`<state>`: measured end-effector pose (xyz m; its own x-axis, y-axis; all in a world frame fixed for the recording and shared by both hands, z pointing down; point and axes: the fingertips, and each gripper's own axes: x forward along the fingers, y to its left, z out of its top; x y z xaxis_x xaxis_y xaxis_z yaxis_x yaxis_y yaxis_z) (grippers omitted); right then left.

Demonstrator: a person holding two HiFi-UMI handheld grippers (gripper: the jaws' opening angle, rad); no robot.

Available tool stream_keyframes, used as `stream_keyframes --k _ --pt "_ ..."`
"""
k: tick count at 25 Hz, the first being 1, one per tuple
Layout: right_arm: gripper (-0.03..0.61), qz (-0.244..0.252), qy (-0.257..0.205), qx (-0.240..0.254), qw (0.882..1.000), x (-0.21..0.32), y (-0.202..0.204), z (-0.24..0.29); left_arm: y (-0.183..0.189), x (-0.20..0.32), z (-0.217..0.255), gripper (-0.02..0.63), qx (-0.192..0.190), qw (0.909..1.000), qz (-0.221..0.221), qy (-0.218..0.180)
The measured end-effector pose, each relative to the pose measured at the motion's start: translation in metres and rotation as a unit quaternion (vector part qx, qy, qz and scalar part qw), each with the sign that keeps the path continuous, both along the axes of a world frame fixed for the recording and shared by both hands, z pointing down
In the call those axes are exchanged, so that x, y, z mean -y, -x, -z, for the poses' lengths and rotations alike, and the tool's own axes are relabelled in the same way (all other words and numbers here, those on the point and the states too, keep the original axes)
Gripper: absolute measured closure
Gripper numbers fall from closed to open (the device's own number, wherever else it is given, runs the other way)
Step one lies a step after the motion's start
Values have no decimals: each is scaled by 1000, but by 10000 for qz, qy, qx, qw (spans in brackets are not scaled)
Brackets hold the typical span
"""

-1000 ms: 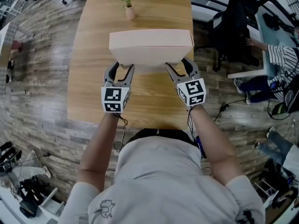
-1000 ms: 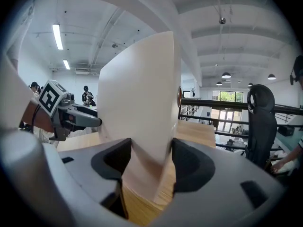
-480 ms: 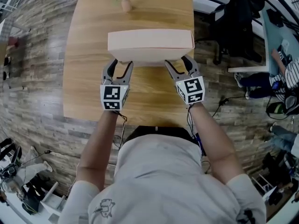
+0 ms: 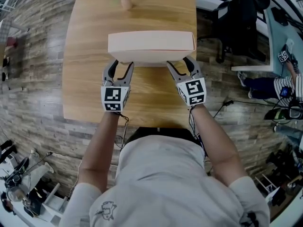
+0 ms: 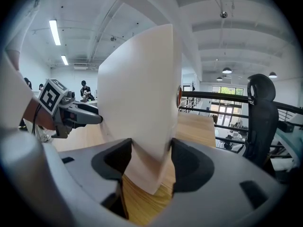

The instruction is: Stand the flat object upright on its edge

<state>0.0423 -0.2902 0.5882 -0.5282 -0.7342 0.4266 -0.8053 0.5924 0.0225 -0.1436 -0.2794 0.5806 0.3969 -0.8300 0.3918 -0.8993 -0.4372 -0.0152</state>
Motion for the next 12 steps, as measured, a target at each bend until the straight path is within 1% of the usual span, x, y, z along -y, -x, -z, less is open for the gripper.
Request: stream_keyframes --k 4,12 --pt "307 19 148 -24 9999 -4 -3 -14 -2 -3 -13 377 -52 10000 -22 75" --pt "305 -15 36 -135 9999 -10 -4 -18 -2 -9 -21 377 -91 9999 -72 56"
